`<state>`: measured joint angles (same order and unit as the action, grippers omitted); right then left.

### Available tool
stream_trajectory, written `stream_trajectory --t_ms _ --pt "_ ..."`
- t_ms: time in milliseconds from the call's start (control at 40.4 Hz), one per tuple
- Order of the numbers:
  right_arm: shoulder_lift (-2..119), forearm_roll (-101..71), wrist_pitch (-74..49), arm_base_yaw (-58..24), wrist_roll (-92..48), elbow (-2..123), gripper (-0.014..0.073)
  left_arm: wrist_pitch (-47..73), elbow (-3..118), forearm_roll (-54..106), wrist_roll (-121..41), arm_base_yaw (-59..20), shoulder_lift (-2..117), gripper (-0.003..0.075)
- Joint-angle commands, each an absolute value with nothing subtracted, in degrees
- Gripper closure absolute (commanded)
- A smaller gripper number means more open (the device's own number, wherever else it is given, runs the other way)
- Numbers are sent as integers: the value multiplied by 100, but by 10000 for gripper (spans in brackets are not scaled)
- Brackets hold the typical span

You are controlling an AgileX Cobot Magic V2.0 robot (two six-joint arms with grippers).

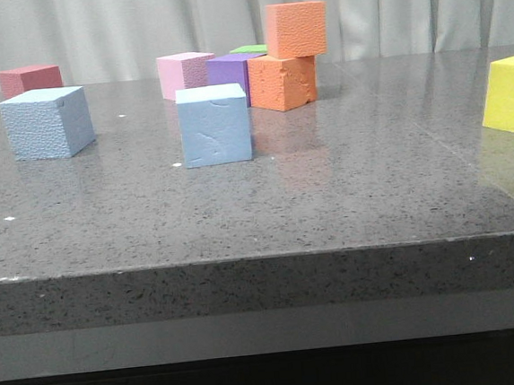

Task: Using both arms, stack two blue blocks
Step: 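Move the left gripper toward the light-blue cube nearest the red cube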

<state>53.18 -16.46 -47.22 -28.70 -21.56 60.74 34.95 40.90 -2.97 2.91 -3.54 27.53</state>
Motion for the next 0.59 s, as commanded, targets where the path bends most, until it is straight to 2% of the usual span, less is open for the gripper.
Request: stream_trajectory --t_ms 0,247,569 --pt "4729 -1875 -3824 -2827 -2211 5632 207 3023 4277 -314 294 -403 2825 231" --pt "3736 -1887 -3309 -2827 -2211 4603 207 3023 4277 -314 294 -403 2825 231" --pt "3636 -1887 -3289 -2827 -2211 4522 207 3023 4277 -314 294 -403 2825 231"
